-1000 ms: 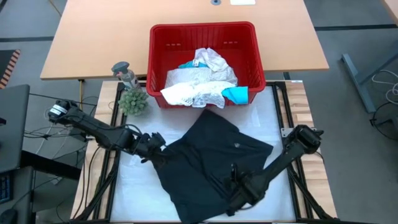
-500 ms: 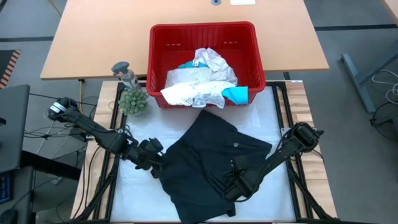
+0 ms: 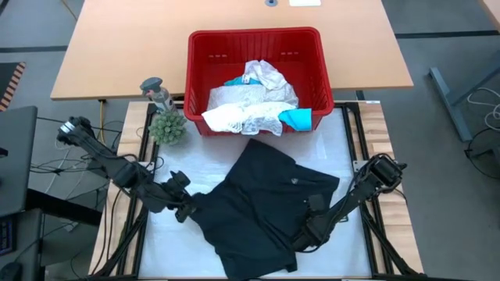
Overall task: Fold Laundry from Bin
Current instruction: Fold the black shorts
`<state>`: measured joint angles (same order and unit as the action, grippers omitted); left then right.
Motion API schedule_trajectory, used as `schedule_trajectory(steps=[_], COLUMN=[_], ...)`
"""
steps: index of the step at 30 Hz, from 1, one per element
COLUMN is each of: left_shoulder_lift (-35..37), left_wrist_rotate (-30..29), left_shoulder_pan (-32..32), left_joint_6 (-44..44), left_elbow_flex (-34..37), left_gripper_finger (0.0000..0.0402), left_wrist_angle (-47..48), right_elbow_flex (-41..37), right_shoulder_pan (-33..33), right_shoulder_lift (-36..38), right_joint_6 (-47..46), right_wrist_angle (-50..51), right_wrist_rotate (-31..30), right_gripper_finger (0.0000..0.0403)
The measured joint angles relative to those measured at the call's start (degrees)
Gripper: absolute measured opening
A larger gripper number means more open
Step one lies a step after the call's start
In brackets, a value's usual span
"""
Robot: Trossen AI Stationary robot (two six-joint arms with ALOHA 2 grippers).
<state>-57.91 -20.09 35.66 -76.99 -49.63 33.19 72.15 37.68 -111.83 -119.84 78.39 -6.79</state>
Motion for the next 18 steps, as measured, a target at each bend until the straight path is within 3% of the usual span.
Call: schedule_trajectory(steps=[5,10,13,18], left_shoulder_lift=[3.2,5.9,7.0,7.4], left_wrist_rotate=[-5.0,-8.4,-8.4,-9.5], left_shoulder_pan=[-0.2,-2.9,-3.9,-4.3], left_joint_6=[3.7,8.0,9.8,11.0], left_elbow_flex=[0.0,0.0,0.0,0.0], left_gripper_finger=[0.0272,0.0272,0.0272,0.0272], left_wrist_angle=[-4.6,-3.5,-3.3,-2.9], right_elbow_flex=[-1.1,3.2,5.6,5.9], right_shoulder_pan=[-3.2,-5.3,-6.0,-6.9], right_shoulder_lift=[1.1,7.2,12.0,12.6], right_joint_6=[5.0,11.9,22.1,38.3], right_wrist_angle=[5.1,1.5,-10.6,-34.1], right_wrist_rotate=[-0.3,-13.1,-21.3,-20.3], right_gripper_finger=[0.0058,0.0058,0.0057,0.0025])
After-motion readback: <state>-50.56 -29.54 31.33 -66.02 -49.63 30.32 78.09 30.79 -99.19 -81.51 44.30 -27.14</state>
